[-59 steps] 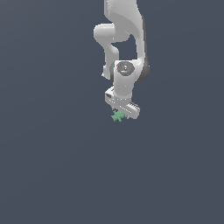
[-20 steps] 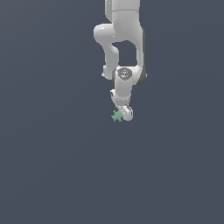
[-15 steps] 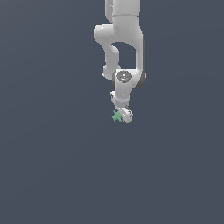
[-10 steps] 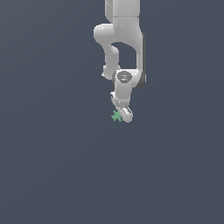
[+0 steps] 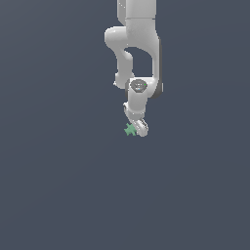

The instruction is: Pick up the object and move it to a goal position.

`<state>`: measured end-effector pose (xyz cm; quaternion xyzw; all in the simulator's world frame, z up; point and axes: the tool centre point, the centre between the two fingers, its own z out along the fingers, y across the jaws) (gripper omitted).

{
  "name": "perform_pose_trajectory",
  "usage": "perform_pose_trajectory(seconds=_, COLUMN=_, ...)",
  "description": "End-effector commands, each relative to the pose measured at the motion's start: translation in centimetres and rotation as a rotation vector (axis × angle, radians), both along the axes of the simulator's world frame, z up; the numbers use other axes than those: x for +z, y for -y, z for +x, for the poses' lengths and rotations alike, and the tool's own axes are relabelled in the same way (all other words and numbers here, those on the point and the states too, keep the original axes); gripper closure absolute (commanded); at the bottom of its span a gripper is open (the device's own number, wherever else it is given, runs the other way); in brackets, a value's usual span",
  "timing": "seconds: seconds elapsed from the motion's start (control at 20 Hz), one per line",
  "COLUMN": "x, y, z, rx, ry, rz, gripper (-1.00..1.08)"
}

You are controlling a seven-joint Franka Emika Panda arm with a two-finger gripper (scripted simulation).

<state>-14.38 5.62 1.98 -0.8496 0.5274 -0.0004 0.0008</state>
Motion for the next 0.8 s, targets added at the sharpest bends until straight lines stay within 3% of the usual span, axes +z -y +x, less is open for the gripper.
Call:
perform_pose_trajectory(seconds=0.0, x=0.1, y=0.2, z=0.1, rx=0.000, ry=0.000, rz=0.000, gripper=1.08)
perform_pose_trajectory(seconds=0.35, x=1.9, y=1.9, z=1.7, rx=0.000, ry=0.000, rz=-0.001, gripper=1.08)
perform_pose_trajectory(seconds=0.75, x=6.1, y=5.8, z=5.4, rx=-0.001, ry=0.000, rz=-0.001, gripper=1.08)
